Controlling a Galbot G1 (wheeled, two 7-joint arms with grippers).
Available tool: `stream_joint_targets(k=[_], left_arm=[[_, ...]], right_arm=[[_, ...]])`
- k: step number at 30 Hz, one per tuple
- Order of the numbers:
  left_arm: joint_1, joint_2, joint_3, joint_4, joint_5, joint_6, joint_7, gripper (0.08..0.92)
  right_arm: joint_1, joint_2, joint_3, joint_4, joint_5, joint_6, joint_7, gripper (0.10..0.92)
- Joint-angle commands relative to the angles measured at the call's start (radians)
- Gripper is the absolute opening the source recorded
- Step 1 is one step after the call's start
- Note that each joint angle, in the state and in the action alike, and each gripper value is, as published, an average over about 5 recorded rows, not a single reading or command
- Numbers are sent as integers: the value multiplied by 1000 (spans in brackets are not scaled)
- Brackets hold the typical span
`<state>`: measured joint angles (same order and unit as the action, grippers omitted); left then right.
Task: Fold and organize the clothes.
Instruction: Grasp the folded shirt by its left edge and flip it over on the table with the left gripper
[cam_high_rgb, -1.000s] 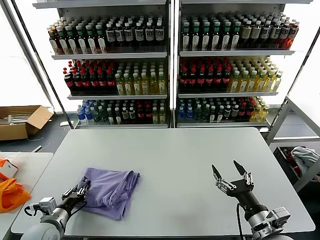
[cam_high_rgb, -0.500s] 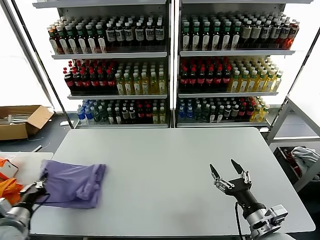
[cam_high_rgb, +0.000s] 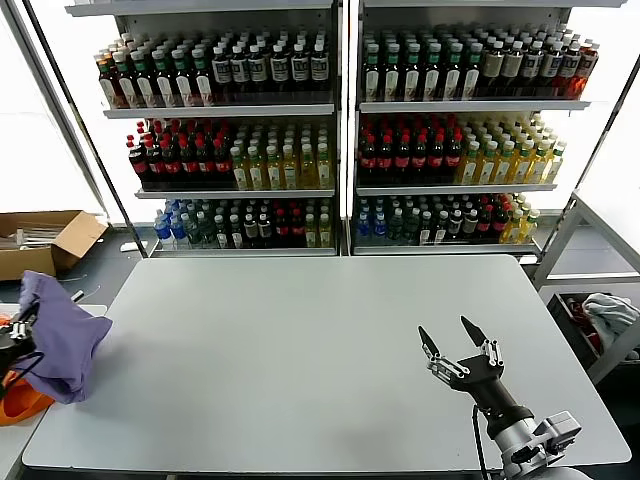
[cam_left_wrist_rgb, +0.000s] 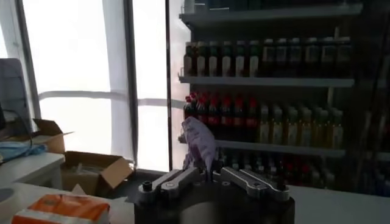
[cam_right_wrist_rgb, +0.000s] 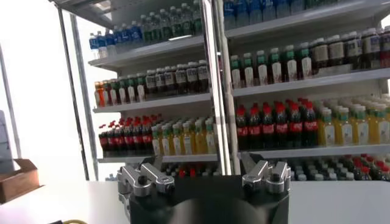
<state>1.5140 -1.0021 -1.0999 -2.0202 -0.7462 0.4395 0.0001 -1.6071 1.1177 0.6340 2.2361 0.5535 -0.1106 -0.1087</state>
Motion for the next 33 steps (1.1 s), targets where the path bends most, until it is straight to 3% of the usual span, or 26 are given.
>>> stream_joint_targets(k=[1, 6, 13, 18, 28, 33], left_arm=[[17, -257, 479, -115, 249, -44, -74, 107], [-37, -338, 746, 18, 363, -87, -144, 107], [-92, -372, 970, 14, 271, -92, -210, 107], [-162, -372, 996, 40, 76, -101, -254, 107], [-211, -364, 1006, 3, -21, -236, -246, 120], [-181, -345, 942, -23, -7, -255, -214, 236]], right_arm=[[-34, 1, 14, 18, 5, 4, -1, 823], [-48, 5, 13, 45, 5, -5, 3, 823], [-110, -3, 0, 77, 6, -52, 16, 823], [-111, -15, -48, 71, 16, -103, 28, 823], [63, -28, -270, -12, 11, -221, 124, 823], [172, -17, -384, -64, 33, -266, 178, 823]])
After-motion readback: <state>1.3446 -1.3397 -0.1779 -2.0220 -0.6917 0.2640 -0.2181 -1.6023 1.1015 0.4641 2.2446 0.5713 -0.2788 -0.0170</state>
